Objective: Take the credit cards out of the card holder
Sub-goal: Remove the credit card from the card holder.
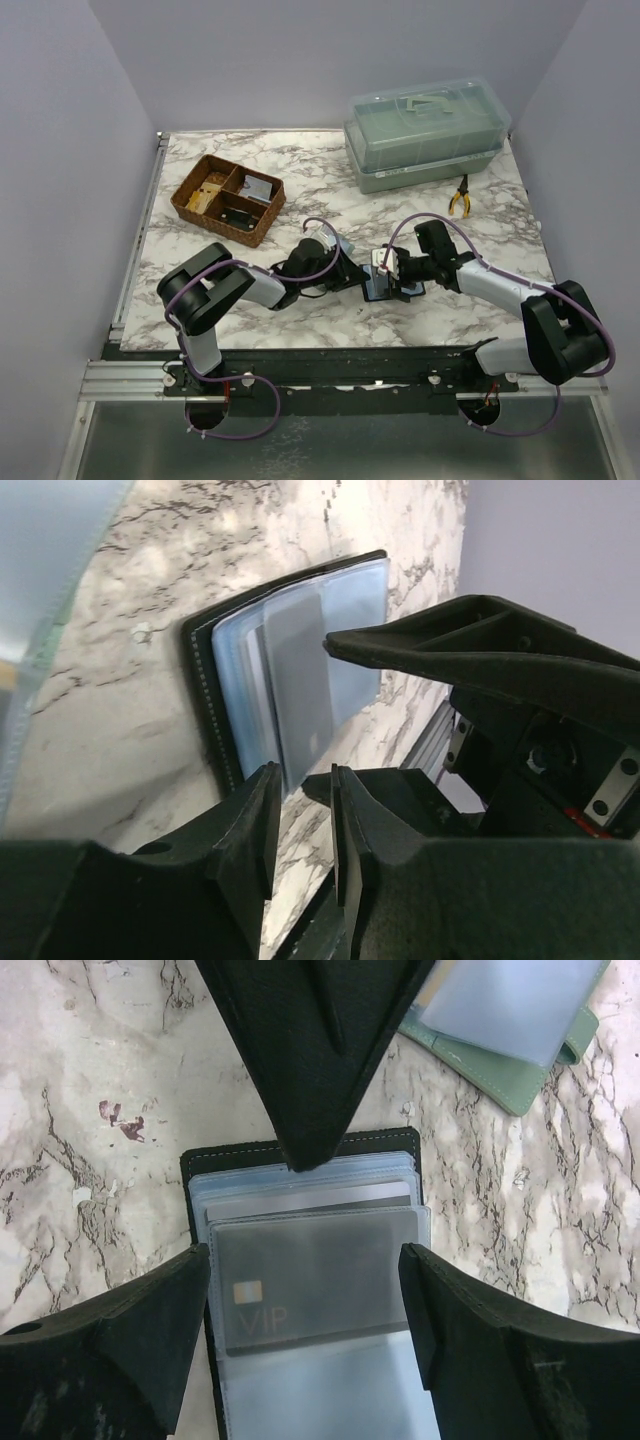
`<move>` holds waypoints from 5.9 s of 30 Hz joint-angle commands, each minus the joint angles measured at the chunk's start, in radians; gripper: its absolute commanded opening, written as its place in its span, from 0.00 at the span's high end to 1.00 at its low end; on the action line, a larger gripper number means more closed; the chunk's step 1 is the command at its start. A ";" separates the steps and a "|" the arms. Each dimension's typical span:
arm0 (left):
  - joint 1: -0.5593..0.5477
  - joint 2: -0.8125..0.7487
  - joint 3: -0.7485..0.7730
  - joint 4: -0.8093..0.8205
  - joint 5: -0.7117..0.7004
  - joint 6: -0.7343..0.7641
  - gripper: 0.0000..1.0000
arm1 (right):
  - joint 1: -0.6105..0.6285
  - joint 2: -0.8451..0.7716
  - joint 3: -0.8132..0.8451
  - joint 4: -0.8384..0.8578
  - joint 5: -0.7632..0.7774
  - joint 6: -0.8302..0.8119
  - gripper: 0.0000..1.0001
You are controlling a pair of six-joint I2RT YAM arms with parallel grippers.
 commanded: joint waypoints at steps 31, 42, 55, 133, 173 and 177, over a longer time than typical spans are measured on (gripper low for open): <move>-0.015 0.112 0.089 0.096 -0.022 -0.096 0.61 | 0.005 -0.055 0.013 0.000 0.033 0.005 0.29; -0.021 0.159 0.122 0.110 -0.013 -0.112 0.61 | 0.005 -0.054 0.015 -0.003 0.029 0.006 0.30; -0.023 0.149 0.106 0.104 -0.036 -0.111 0.59 | 0.005 -0.052 0.017 -0.009 0.031 0.005 0.31; 0.008 0.063 0.144 -0.128 -0.098 -0.128 0.47 | -0.009 0.003 0.040 -0.054 0.011 0.004 0.56; 0.018 0.147 0.160 -0.110 -0.074 -0.129 0.47 | -0.009 -0.001 0.038 0.060 0.119 0.114 0.72; 0.022 0.149 0.165 -0.109 -0.075 -0.134 0.47 | -0.009 -0.004 0.041 0.073 0.136 0.128 0.75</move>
